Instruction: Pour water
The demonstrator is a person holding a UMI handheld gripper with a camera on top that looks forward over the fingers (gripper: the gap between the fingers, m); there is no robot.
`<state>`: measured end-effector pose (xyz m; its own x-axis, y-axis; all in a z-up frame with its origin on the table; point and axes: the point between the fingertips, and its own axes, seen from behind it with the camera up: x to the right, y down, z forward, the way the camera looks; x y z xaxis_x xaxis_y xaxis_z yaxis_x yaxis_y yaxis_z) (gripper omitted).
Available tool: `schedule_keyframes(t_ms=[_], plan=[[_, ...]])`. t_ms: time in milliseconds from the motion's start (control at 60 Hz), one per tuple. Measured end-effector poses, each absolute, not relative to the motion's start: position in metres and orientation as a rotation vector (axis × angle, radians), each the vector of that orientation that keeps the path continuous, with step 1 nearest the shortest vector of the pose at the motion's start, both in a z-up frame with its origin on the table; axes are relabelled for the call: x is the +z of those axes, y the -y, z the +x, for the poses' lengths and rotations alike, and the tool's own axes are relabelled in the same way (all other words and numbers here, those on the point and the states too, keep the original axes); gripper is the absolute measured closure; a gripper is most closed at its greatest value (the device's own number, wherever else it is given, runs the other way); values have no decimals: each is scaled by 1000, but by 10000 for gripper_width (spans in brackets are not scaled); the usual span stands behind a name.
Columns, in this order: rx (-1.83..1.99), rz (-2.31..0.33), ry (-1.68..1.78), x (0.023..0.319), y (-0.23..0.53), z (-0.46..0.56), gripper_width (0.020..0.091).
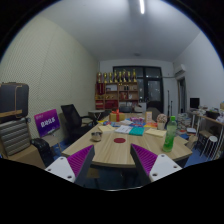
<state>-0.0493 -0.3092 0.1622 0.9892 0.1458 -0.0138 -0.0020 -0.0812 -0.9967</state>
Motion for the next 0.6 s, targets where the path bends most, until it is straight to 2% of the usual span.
schedule_keyframes(t_ms=[317, 600], plan=[[31, -1640, 112, 144, 264, 6, 323], [-177, -1620, -30, 121, 159, 165, 325]])
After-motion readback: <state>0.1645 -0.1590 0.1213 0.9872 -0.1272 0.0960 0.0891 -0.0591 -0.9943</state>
